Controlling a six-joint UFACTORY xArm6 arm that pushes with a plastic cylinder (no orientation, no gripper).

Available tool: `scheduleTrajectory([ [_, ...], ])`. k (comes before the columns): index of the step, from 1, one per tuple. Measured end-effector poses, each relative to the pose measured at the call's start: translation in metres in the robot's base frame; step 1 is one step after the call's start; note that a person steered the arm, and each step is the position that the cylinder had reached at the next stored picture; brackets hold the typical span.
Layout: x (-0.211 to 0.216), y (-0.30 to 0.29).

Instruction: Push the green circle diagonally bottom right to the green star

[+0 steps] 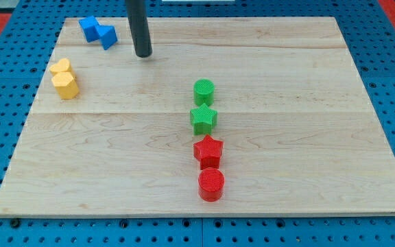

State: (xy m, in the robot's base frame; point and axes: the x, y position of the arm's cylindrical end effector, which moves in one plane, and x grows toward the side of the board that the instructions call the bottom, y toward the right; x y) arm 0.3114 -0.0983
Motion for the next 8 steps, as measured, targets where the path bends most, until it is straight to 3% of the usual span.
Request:
scheduleTrajectory([
  [1, 0.032, -0.009],
  [3, 0.049, 0.0],
  [5, 0.059, 0.072],
  [6, 0.086, 0.088],
  [7, 0.094, 0.141],
  [8, 0.082, 0.136],
])
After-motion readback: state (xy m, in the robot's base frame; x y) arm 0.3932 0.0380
